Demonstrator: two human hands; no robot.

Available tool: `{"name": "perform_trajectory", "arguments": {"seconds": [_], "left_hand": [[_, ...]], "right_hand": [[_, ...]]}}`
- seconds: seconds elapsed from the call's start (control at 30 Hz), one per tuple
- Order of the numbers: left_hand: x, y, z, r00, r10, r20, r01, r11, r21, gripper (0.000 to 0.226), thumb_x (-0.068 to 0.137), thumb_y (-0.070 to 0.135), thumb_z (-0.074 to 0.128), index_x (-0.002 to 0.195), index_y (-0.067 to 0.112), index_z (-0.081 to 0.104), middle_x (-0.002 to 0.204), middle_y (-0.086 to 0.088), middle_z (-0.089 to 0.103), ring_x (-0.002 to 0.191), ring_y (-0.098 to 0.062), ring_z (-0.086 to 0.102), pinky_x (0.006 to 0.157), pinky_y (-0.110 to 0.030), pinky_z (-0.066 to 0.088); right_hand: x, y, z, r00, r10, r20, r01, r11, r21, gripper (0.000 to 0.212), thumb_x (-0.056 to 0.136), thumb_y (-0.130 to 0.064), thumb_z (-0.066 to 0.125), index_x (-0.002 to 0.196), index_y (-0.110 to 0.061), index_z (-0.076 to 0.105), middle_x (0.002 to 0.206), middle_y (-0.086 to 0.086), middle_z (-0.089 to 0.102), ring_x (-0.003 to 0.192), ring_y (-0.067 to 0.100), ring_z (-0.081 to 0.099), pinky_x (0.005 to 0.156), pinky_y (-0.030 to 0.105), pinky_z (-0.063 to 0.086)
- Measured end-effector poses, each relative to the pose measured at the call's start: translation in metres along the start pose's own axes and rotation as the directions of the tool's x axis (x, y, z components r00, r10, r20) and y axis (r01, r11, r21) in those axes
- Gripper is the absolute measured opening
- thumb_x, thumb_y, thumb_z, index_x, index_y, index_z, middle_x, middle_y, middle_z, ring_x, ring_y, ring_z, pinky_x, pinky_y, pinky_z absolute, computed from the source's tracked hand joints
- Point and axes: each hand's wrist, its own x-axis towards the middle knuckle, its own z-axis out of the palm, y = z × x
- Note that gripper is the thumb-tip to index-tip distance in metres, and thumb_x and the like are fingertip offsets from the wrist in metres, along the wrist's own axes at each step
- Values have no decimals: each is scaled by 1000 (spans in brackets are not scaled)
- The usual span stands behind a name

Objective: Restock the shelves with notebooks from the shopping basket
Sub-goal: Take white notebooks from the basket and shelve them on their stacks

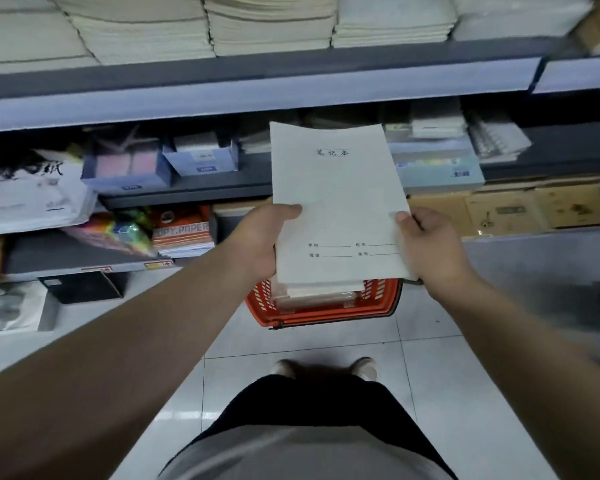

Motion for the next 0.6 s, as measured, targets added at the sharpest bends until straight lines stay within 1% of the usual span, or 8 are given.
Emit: {"name": "perform_trajectory", "arguments": {"seconds": [0.1, 0.17, 0.2, 0.3, 0.37, 0.43, 0.53, 0.6], "left_hand": [[-19, 15, 9, 997, 51, 63, -51, 999, -11, 30, 99, 5, 44, 121, 17, 60, 118, -11, 68, 106, -31, 65, 85, -44, 54], [-28, 26, 16, 994, 76, 84, -75, 997, -19, 29, 99, 8, 46, 123, 17, 60, 120, -11, 67, 109, -32, 64, 88, -48, 53], [-33, 31, 19, 992, 86, 88, -84, 996, -25, 28, 98, 9, 48, 122, 17, 61, 118, -11, 68, 107, -32, 66, 86, -49, 55], [-43, 44, 27, 988, 116, 104, -112, 993, -38, 21, 97, 12, 52, 113, 19, 64, 102, -8, 74, 88, -27, 73, 65, -44, 59], [-47, 52, 32, 985, 132, 115, -126, 990, -60, 16, 97, 15, 53, 107, 20, 65, 96, -6, 76, 84, -26, 73, 62, -44, 59], [-53, 58, 38, 982, 148, 113, -140, 987, -76, 12, 96, 18, 56, 102, 19, 66, 93, -6, 76, 82, -26, 74, 60, -43, 59], [-63, 64, 49, 981, 163, 106, -152, 982, -110, 10, 94, 22, 60, 96, 16, 67, 87, -7, 76, 75, -26, 74, 53, -42, 57], [-70, 67, 59, 978, 173, 120, -156, 978, -138, 11, 94, 23, 59, 100, 16, 66, 86, -7, 76, 73, -26, 74, 51, -41, 56]], "right_hand": [[-6, -22, -14, 1000, -18, -20, 18, 1000, 18, 26, 100, -21, 48, 90, -3, 65, 78, 6, 62, 69, 16, 55, 65, 25, 42], [-6, -35, -24, 999, -28, -40, 29, 999, 41, 25, 100, -21, 49, 91, -6, 66, 82, 4, 64, 73, 15, 57, 68, 25, 44], [-6, -41, -29, 998, -36, -49, 38, 998, 44, 24, 100, -22, 49, 89, -9, 66, 81, 1, 64, 70, 10, 56, 64, 21, 44], [-4, -57, -43, 995, -70, -77, 72, 997, 23, 26, 100, -24, 49, 84, -10, 65, 75, -5, 61, 64, 2, 52, 52, 9, 39], [-4, -68, -52, 994, -71, -88, 76, 995, 63, 26, 99, -24, 49, 79, -17, 63, 74, -11, 61, 60, -2, 55, 48, 5, 37], [-5, -77, -60, 994, -69, -88, 78, 992, 104, 27, 99, -24, 50, 76, -23, 62, 74, -13, 62, 58, -7, 56, 47, 5, 38], [-5, -88, -71, 993, -65, -94, 76, 990, 115, 27, 99, -26, 50, 82, -15, 66, 78, -6, 66, 66, 4, 57, 53, 14, 42], [-5, -94, -79, 993, -65, -98, 79, 987, 142, 27, 99, -26, 50, 86, -9, 67, 80, -1, 67, 69, 10, 57, 56, 17, 44]]}}
